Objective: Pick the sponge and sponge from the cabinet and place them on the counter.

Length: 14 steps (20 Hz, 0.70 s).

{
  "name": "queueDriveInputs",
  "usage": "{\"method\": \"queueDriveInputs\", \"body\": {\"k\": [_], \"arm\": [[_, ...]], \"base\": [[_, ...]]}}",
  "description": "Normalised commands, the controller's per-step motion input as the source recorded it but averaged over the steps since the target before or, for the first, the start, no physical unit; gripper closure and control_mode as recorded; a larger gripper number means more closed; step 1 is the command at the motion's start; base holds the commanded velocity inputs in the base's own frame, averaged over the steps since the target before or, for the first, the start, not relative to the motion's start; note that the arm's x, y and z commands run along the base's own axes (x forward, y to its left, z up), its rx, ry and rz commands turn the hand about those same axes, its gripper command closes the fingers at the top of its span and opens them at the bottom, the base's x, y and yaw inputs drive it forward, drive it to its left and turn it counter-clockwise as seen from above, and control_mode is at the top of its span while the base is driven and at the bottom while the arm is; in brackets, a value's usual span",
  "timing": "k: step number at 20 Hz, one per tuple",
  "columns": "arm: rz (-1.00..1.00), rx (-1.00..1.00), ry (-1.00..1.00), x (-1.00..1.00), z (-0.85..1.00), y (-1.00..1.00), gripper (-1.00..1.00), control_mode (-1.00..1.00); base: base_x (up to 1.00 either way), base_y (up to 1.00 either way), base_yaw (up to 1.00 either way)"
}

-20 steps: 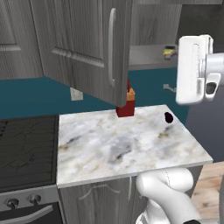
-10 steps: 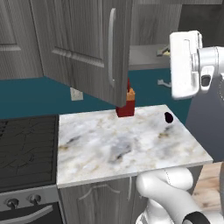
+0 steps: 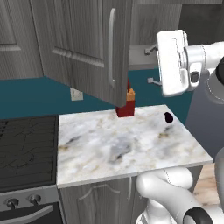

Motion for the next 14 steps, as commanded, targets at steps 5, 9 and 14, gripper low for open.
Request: {"method": "queueDriveInputs", "body": {"k": [5,9,14], "arm": [[0.01,-0.01,-0.03,0.17,0.00,0.11,-1.00,-1.00],[0.00,0.00,-0.07,0.23,0.00,0.00,-1.00,-1.00],[0.02,0.00,-0.07,0.30,-0.01,0.05,-1.00,-1.00]], "base": [[0.00,0.00,0.00],[0.00,0.00,0.00],[0.00,0.00,0.00]]}}
